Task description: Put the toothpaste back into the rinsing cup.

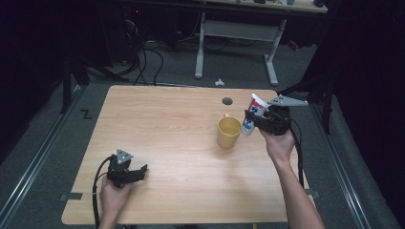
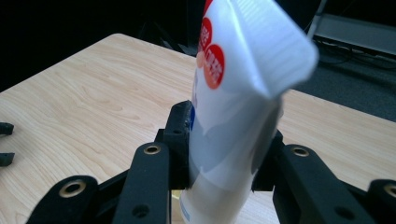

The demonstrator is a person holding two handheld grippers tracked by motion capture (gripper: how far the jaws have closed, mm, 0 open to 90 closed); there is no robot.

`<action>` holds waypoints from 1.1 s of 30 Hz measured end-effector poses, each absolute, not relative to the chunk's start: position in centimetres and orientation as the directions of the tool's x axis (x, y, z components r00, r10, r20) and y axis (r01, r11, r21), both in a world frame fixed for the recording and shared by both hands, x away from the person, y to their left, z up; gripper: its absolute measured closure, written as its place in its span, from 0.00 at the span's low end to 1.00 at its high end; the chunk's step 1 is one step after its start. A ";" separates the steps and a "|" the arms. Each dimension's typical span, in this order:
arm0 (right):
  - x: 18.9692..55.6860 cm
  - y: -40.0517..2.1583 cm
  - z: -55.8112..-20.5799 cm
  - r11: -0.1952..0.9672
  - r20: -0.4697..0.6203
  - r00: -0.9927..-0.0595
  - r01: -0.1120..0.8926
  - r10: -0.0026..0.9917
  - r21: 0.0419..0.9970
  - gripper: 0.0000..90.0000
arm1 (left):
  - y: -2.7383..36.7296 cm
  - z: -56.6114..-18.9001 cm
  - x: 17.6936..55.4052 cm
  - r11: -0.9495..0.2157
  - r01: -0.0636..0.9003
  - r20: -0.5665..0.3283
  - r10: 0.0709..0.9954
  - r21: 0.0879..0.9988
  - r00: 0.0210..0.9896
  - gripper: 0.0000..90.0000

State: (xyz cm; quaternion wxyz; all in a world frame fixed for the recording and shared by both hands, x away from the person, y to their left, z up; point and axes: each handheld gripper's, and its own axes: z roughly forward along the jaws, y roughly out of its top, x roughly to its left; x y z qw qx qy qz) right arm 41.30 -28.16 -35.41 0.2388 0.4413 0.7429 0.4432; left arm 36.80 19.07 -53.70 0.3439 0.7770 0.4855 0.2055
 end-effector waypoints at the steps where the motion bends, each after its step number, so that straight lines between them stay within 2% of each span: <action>1: 41.5 -27.9 -35.3 0.219 0.037 -0.498 0.445 0.866 0.868 0.74 | 19.1 -53.7 36.8 -0.292 0.613 -0.015 0.896 0.734 0.444 0.22; 33: 44.4 -25.1 -36.6 0.235 0.039 -0.509 0.463 0.860 0.855 0.74 | 19.1 -53.7 36.8 -0.292 0.613 -0.014 0.896 0.734 0.444 0.22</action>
